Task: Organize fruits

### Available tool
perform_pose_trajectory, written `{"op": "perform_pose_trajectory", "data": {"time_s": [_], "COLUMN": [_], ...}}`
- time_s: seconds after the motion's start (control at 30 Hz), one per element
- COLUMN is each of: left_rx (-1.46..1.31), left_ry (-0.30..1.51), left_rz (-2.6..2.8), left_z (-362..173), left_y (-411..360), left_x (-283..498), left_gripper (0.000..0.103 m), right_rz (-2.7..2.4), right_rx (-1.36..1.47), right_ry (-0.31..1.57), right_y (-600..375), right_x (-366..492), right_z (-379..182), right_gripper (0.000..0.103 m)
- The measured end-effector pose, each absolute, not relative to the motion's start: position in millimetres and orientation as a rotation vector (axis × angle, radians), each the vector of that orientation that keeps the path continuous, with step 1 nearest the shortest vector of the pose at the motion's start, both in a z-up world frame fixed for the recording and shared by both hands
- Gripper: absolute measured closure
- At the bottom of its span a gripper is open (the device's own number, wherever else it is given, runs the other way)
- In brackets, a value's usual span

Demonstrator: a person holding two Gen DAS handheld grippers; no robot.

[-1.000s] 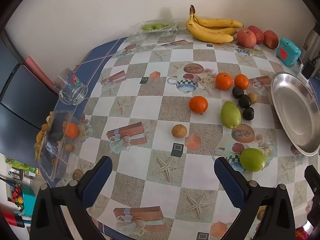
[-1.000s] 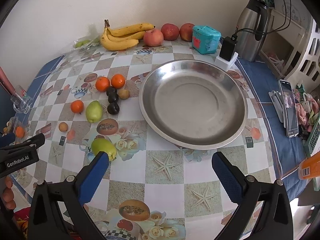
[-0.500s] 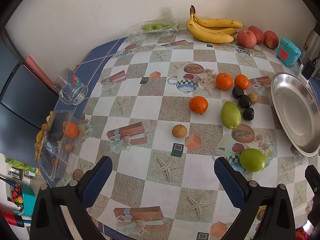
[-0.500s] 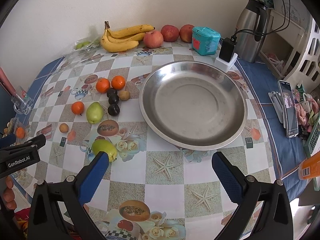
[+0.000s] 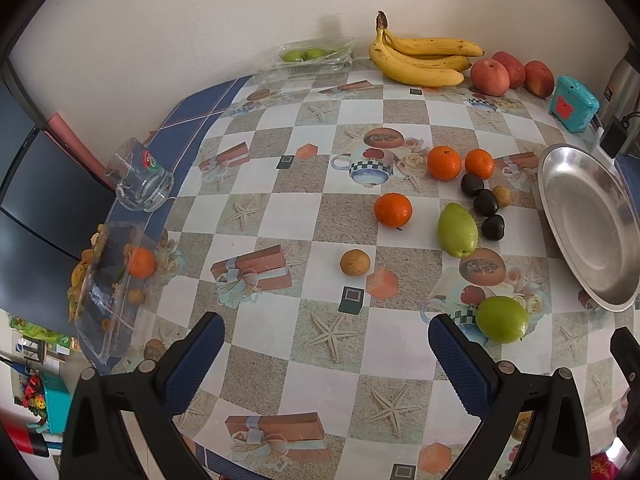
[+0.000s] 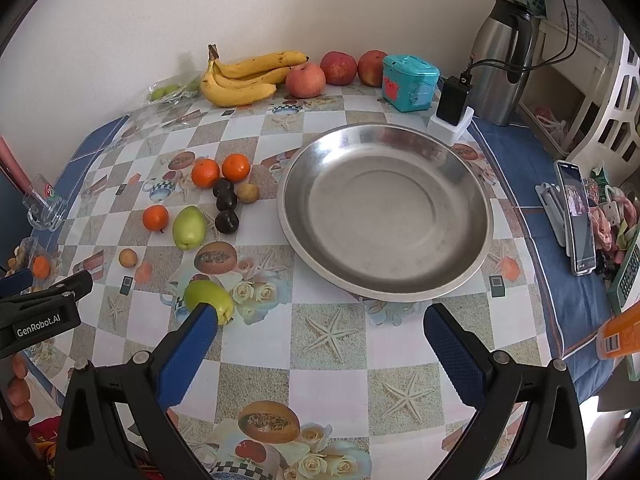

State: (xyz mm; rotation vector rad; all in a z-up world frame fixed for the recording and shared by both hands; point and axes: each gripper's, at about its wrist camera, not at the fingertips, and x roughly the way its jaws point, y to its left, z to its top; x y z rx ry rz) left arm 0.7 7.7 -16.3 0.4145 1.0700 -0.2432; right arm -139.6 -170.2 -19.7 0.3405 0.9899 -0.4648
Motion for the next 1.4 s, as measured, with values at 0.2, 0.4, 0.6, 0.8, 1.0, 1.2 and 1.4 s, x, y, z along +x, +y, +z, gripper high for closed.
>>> {"op": "perform_pose_trajectory", "data": {"time_s": [0.2, 0.4, 0.6, 0.8, 1.0, 1.2, 1.4], "left_rx": [0.412, 0.407, 0.403, 0.405, 0.405, 0.405, 0.405], "left_ry": [1.072, 1.081, 1.088, 1.092, 1.091, 1.093, 1.093], "left_rz": [-0.249, -0.250, -0.248, -0.250, -0.251, -0.250, -0.250], "left_z": [-16.4, -18.7, -20.9, -22.8, -23.4, -23.5, -23.2], "left_y": [5.4, 8.1, 9.7, 9.4, 9.4, 9.2, 9.3], "left_x": [-1.2, 0.8, 3.6, 5.5, 5.6, 5.7, 5.5], "left_gripper": [0.000, 0.000, 0.000, 0.000, 0.000, 0.000, 0.000], "right_rz": [-0.468, -0.467, -0.466, -0.464, -0.464, -0.464, -0.464], "right_rx": [0.342, 0.340, 0.336, 0.335, 0.336, 0.336, 0.336], "right_ry": [0.981, 0.981, 0.984, 0.992, 0.994, 0.994, 0.994], "right_y": [-170.1, -170.1, -168.9, -168.8, -169.0, -169.1, -168.7], "right_x": [-141.5, -141.2, -139.9, -137.6, -137.0, -137.0, -137.2], "right_z": [-16.9, -16.9, -17.6, -20.9, -22.5, -22.8, -21.6], "right_gripper": [0.000, 0.001, 0.001, 0.000, 0.000, 0.000, 0.001]}}
